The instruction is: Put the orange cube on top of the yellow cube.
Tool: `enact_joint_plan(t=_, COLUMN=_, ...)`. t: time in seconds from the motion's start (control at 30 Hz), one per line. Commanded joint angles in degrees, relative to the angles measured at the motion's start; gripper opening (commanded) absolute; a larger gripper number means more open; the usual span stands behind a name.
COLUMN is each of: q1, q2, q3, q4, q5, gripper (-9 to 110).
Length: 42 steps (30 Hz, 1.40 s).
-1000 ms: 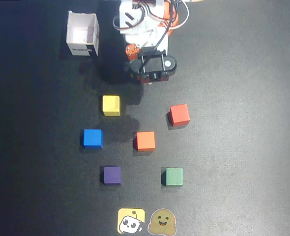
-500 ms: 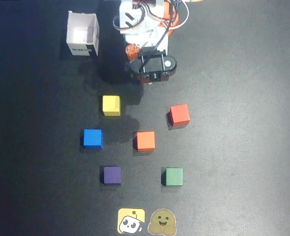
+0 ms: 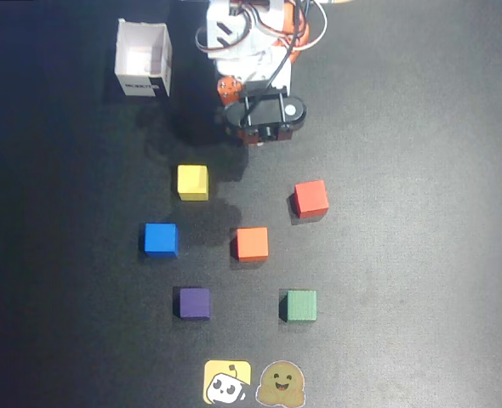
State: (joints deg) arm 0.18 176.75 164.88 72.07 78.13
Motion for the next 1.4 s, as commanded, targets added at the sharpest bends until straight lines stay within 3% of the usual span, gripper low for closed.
enact_joint_plan(t=0.0, q1=0.26, q2=0.44, q3=-0.26, q4=0.09, q5=0.35, gripper=0)
enact_joint_plan(t=0.97, q1=-0.53, q2=0.09, q3=-2.29, q4=-3.96, q5=2.55, gripper=2)
enact_joint_plan(t=1.37, q1=-1.05, q2=-26.02, q3=-18.90, q4=-8.88, q5=1.67, gripper=4)
